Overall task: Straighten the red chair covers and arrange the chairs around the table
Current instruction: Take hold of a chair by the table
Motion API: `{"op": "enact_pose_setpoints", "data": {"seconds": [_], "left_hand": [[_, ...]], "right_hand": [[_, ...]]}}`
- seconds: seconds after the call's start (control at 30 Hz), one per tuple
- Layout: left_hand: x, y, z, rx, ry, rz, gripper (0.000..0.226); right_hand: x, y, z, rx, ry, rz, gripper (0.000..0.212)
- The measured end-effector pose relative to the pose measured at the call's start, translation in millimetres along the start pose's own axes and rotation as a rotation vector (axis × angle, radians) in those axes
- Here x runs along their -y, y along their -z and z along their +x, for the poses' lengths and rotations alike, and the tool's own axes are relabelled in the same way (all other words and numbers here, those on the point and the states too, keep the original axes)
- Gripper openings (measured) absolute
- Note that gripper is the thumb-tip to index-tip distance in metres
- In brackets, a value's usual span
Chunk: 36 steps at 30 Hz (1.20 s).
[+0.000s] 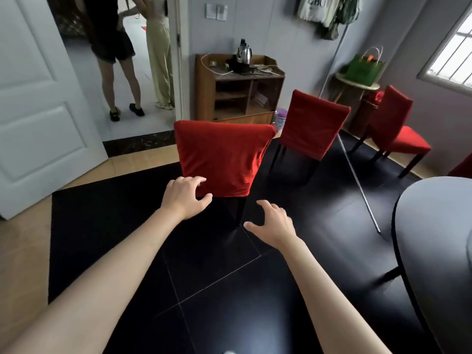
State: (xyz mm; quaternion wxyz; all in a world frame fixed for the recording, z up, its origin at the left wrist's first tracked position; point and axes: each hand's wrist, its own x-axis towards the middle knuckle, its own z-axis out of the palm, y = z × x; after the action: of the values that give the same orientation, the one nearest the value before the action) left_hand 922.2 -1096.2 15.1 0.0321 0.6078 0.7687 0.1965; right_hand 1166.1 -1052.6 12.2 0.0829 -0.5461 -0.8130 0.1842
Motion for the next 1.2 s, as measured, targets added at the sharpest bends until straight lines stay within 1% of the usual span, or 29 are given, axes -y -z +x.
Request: {"op": "enact_pose_setpoints", "data": {"seconds": [0.07,0.17,0.37,0.6,0.73,0.8,1.07,1.2], "left_hand": [[0,-3,35,0.032,0.019,0.021,0.056],[5,-9,80,0.035,0.041,0.016,0.06],[27,-21,145,0.088,0.094,0.015,0.068],[71,-18,246,0.053,0.059,0.037,0.068],[88,-25,297,0.021,0.035,0.015,0.065],[92,-33,316,0.029,0.036,0.007,0.064],[94,-72,382,0.145,0.075,-0.019,0.066],[91,-89,401,0.214,0.088,0.073,0.069]], "right_hand": [[-5,9,44,-0.006,0.028,0.003,0.076],[-6,19,105,-0.013,0.108,-0.013,0.08],[6,22,210,0.011,0.202,-0.136,0.091],[25,17,319,0.028,0.197,-0.267,0.093],[31,12,367,0.038,0.173,-0.286,0.094],[32,9,386,0.039,0.175,-0.296,0.094],[14,8,452,0.128,0.153,-0.362,0.094],[0,8,480,0.159,0.172,-0.399,0.093]]}}
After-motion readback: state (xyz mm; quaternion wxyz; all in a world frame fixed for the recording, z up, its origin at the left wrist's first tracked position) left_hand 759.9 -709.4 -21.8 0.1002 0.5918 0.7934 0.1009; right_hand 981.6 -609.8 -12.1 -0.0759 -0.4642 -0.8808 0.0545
